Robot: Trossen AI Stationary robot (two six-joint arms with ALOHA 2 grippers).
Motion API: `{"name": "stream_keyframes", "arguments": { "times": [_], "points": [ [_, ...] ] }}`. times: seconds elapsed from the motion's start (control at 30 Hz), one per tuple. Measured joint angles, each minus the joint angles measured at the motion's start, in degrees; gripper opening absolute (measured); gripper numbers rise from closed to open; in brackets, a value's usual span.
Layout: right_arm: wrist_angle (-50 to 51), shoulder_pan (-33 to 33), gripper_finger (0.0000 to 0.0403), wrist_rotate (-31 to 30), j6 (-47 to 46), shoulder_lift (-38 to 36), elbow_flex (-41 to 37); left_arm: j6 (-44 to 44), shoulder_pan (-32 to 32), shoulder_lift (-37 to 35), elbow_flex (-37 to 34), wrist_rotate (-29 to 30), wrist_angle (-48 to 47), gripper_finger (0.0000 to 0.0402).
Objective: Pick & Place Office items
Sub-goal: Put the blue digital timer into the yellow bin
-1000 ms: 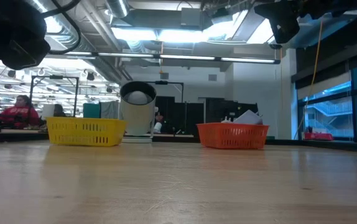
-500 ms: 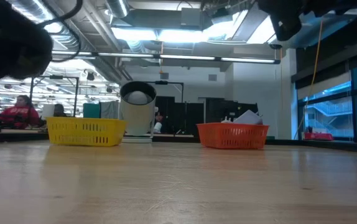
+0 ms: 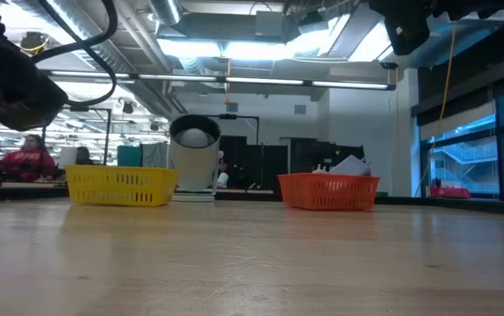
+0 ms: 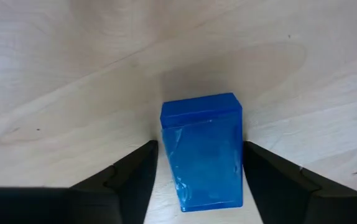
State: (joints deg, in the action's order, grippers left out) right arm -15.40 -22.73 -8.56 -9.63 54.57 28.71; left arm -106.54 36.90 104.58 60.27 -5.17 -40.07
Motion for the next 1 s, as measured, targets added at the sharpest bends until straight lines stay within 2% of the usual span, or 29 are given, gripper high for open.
{"name": "stream_keyframes", "arguments": {
  "times": [0.2,0.27,0.43,0.67,0.8,0.93,1.0],
  "points": [
    [-0.02,-0.06,0.0233,0.00,0.00,0.00,0.00,1.68,0.09,-1.08,-0.15,1.16,-0.70,0.0162],
    [-0.04,-0.06,0.0233,0.00,-0.02,0.00,0.00,2.33,0.16,-1.63,-0.23,3.27,-0.62,0.0152],
    [-0.30,-0.06,0.0233,-0.01,-0.22,-0.01,0.00,4.07,-0.05,-6.98,-0.44,22.26,-0.92,0.0152],
    [0.82,0.12,0.0233,0.46,0.02,-3.18,0.00,12.05,-1.70,-19.98,-0.39,43.75,-7.68,0.0152],
    [2.05,0.67,0.0233,-1.19,-0.18,-7.10,0.00,20.69,-5.84,-26.17,-0.41,49.48,-13.11,0.0152],
    [1.62,0.76,0.0233,-12.15,-0.63,-12.51,0.00,32.00,-11.93,-31.26,-2.14,54.64,-14.57,0.0152],
    [1.55,0.81,0.0233,-14.79,0.48,-16.19,0.00,38.59,-14.88,-33.83,-3.95,56.80,-12.56,0.0152]
  ]
}}
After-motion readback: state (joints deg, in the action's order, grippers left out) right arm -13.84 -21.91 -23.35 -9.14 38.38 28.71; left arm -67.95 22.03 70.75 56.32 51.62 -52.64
